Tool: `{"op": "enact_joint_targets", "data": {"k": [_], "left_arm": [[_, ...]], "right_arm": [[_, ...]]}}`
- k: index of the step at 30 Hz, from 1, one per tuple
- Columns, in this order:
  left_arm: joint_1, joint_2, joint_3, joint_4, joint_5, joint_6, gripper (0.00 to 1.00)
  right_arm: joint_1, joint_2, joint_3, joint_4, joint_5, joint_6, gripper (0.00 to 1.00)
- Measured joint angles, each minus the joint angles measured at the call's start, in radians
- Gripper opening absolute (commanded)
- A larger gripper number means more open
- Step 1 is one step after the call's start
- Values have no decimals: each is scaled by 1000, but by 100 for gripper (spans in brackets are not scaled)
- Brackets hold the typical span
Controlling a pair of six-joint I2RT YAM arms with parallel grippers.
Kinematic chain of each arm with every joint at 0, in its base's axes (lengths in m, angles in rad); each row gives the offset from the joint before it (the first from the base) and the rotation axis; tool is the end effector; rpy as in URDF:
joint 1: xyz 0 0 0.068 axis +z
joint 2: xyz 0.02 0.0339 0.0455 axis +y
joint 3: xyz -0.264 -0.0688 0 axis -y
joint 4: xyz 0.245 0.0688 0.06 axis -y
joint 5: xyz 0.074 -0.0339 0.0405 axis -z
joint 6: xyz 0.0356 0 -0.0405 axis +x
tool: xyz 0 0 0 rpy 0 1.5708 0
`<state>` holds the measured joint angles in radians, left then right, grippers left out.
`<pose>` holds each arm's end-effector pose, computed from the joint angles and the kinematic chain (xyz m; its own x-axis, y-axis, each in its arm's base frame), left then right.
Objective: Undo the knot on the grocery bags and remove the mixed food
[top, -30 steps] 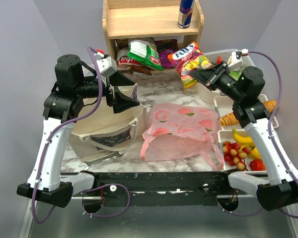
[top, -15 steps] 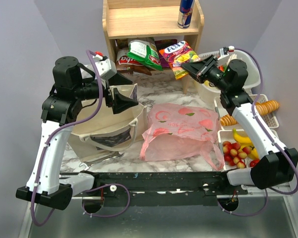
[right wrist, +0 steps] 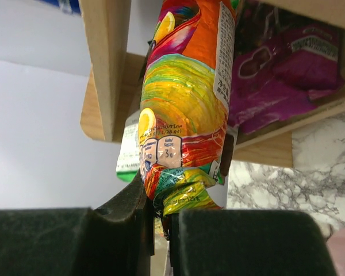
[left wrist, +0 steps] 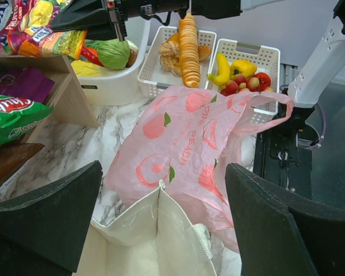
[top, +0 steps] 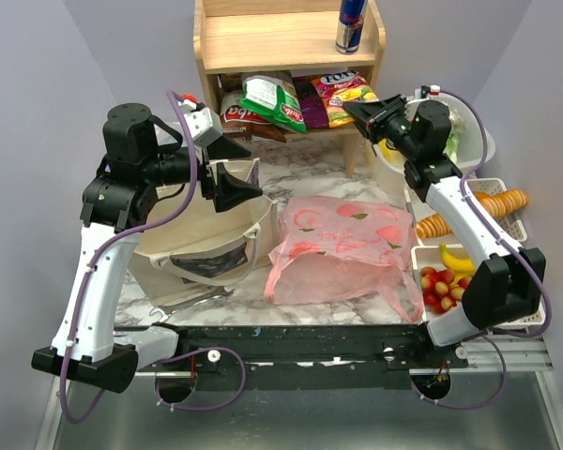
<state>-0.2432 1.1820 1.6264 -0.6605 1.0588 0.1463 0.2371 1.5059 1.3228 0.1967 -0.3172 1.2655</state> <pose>0.1912 -0.0794 0.4977 -0.0682 0.0905 -0.9936 0.9647 0.2600 -0.0425 0.3498 0.0959 0.3928 -0.4980 0.8119 -0.3046 -0.1708 0.2525 0.9524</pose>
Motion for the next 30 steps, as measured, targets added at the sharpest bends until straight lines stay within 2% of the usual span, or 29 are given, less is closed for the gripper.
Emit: {"op": "enact_joint_targets", "data": {"k": [11,17,28,30], "left_arm": [[0,2,4,-19,-3,3,90],[0,4,4,-22,-4,4,90],[0,4,2,-23,-8,11,90],[0,4,2,-23,-9,11,90]], "right_arm": [[42,129,111,-15,103,100,2],[71,188,162,-34,142,137,9],[79,265,224,-78,211,226,12],[79,280,233,-79,221,237,17]]}}
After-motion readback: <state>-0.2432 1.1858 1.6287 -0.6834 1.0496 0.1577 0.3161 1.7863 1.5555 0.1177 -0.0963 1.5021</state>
